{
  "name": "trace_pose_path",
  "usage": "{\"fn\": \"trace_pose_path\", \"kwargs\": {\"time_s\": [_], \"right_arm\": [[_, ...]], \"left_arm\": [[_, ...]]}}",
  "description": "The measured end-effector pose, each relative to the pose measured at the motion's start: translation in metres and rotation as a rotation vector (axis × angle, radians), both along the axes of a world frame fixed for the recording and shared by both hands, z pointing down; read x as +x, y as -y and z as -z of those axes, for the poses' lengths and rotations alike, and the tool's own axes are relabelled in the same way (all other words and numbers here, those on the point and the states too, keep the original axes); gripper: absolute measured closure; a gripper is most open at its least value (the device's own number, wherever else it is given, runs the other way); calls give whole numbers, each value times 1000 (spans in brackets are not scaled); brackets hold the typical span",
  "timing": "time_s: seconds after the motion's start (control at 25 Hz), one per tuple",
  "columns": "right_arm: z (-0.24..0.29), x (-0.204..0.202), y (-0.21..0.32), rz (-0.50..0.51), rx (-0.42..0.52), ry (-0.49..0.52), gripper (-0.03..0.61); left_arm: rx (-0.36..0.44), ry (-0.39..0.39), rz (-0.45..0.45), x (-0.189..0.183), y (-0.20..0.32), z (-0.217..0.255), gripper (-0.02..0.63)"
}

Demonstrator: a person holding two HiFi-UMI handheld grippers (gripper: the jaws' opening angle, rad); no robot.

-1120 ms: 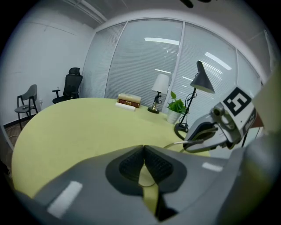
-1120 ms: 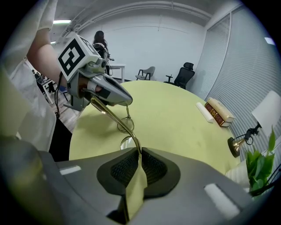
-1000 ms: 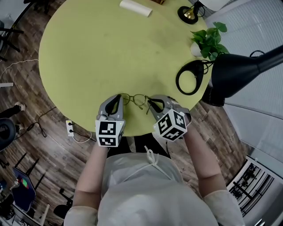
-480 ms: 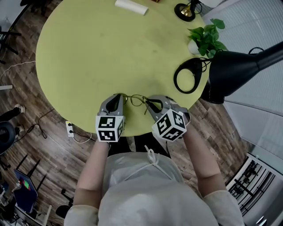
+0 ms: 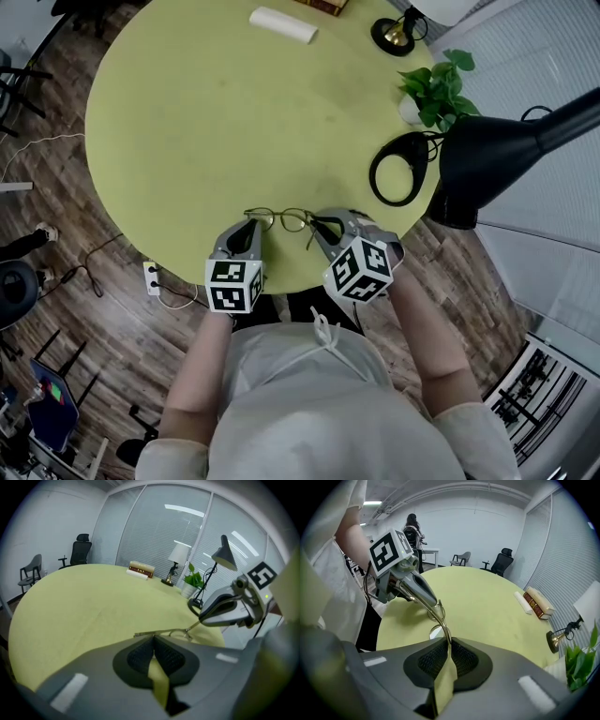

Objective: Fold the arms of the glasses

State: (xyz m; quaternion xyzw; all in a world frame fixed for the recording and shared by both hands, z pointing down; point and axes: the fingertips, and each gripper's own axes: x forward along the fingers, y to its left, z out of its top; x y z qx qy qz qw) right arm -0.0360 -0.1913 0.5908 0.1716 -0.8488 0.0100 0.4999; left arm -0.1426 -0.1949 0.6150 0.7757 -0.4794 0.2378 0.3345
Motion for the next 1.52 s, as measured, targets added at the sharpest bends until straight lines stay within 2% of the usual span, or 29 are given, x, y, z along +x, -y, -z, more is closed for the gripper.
{"fn": "trace_pose_path", "kwargs": {"time_s": [0.12, 0.24, 0.56, 0.72, 1.08, 1.36, 1.52], "right_arm": [[1, -2, 0, 6, 0, -3, 552], [1, -1, -1, 12, -1, -7, 552], [-1, -11, -8, 158, -5, -118, 552], [-4, -24, -6, 181, -29, -119, 552], [-17, -41, -2, 175, -59, -116, 552], [-24, -50, 1, 179, -71, -123, 552], [-28, -52, 2, 168, -80, -117, 552]], "left_arm": [[-76, 26, -23, 0, -7, -16, 607], [-109, 26, -44, 4, -8, -22, 607], [-111, 44, -82, 10, -7, -22, 607], [-107, 41, -89, 11, -7, -21, 607], [-161, -34, 23, -3, -12, -18, 607], [-177, 6, 34, -6, -13, -18, 607], [-183, 4, 41, -7, -15, -17, 607]]}}
